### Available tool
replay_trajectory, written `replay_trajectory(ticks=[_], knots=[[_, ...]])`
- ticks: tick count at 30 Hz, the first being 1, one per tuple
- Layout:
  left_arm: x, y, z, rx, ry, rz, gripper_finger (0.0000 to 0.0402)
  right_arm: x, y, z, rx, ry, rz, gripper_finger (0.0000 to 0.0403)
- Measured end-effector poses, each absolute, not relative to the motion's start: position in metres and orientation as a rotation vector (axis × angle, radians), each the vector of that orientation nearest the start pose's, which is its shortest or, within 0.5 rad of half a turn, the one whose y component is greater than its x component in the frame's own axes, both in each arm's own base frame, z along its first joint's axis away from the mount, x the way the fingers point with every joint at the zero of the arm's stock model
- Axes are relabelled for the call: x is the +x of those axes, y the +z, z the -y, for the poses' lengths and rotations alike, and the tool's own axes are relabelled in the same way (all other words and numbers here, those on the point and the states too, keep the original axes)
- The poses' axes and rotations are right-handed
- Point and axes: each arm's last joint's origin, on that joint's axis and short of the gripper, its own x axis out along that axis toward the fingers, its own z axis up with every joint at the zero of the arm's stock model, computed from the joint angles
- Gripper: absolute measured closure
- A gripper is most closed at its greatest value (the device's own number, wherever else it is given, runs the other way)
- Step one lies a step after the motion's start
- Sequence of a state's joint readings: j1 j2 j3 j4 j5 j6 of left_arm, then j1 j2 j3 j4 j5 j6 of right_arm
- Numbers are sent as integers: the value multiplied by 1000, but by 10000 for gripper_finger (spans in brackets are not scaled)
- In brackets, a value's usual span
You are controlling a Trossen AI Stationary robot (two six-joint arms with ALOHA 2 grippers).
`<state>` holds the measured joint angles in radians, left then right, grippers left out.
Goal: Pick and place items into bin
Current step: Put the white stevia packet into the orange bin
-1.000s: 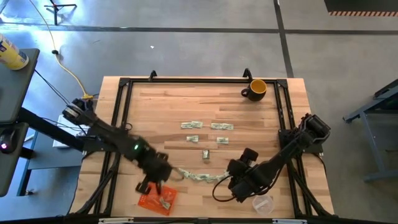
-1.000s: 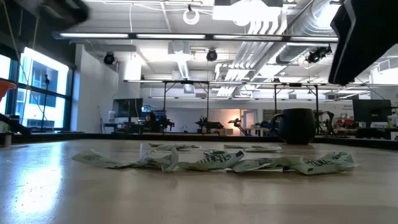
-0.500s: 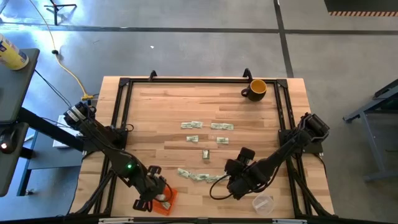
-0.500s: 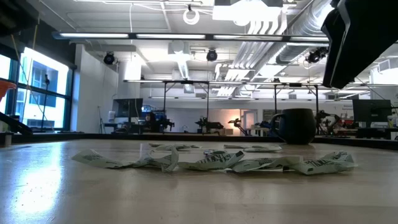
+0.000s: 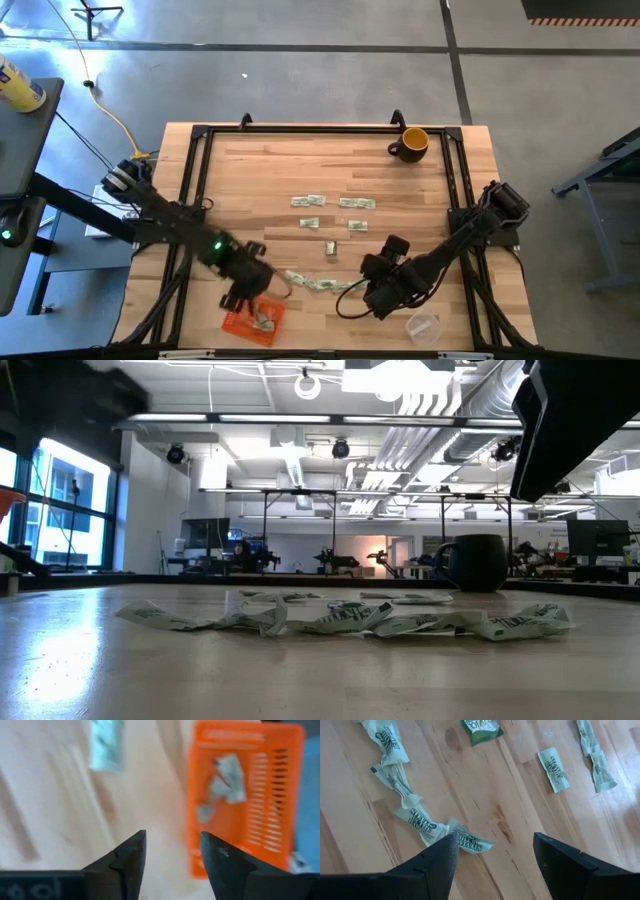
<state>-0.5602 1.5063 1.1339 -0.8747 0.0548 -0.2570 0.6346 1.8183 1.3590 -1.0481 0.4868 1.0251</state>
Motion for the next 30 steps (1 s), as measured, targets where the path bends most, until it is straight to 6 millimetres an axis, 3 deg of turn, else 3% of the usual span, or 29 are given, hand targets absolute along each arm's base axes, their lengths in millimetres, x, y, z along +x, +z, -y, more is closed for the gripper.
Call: replay_trajectory(ticks=[6, 9, 19, 30], knots=[[279, 245, 111, 134, -373, -1103, 207, 275, 211, -193, 150, -529, -1139, 153], [293, 234, 100, 125, -351, -1103, 198, 270, 211, -199, 186, -545, -1129, 153], [314, 182, 127, 236, -363, -1158, 148, 253, 211, -212, 196, -569, -1162, 153], [325, 146, 133, 226, -346, -1225, 189, 252, 211, -211, 177, -574, -1166, 153]])
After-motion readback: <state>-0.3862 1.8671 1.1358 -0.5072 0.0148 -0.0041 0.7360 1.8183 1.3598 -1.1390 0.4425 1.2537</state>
